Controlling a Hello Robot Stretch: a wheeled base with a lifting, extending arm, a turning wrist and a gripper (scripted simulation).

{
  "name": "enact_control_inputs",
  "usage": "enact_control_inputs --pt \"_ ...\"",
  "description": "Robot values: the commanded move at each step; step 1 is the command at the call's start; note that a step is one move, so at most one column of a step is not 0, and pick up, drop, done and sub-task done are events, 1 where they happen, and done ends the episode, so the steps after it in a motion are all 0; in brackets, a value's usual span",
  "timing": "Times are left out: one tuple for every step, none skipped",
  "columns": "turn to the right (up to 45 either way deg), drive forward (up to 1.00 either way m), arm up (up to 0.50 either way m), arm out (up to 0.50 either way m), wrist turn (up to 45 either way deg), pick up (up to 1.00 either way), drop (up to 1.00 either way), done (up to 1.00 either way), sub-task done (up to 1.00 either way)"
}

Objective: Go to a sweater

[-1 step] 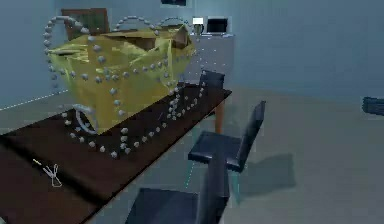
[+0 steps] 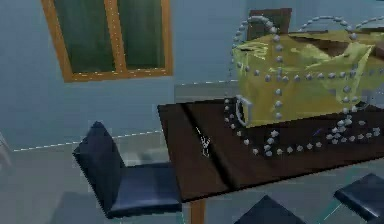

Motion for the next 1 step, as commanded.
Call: enact_control_inputs --pt "-45.0 0.0 0.0 0.0 0.0 0.0 0.0 0.0 0.0"
